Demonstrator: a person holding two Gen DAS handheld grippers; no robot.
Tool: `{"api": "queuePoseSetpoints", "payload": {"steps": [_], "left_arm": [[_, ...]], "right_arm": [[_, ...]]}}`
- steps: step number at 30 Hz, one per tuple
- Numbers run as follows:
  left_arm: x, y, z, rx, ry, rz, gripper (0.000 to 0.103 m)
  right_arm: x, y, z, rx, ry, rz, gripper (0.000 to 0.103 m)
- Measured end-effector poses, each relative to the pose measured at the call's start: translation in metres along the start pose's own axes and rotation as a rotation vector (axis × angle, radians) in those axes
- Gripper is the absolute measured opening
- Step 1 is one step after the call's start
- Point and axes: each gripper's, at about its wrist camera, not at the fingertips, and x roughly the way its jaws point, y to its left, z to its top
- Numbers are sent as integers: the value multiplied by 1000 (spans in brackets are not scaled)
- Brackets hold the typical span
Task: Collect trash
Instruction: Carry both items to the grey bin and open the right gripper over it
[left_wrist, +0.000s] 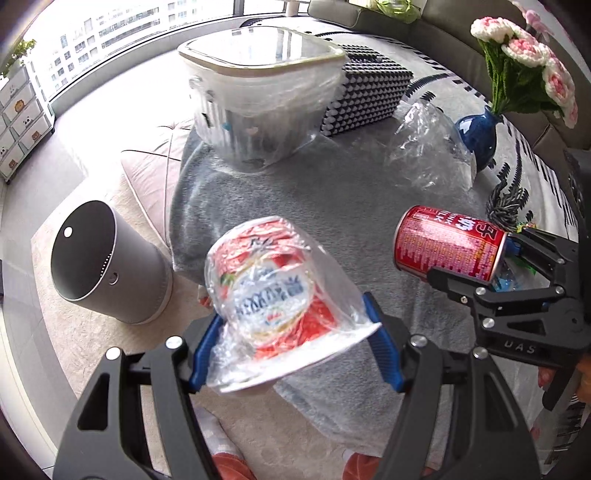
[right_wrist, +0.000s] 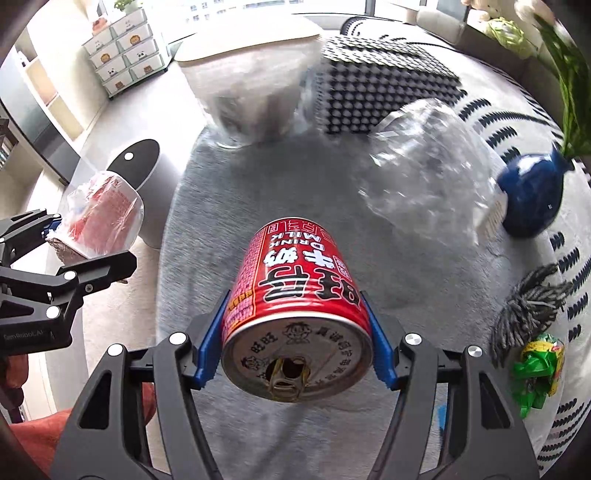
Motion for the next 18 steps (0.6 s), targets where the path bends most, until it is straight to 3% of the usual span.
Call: {"api": "queuePoseSetpoints", "payload": {"steps": [8,18], "left_arm": [[-32,75,-3,-69,-18,27,69],[-79,224,-8,-164,-60,126,69]], "right_arm": [[-12,70,40,-82,-22,40,63],[9,213,128,-209,-62,131,63]]}}
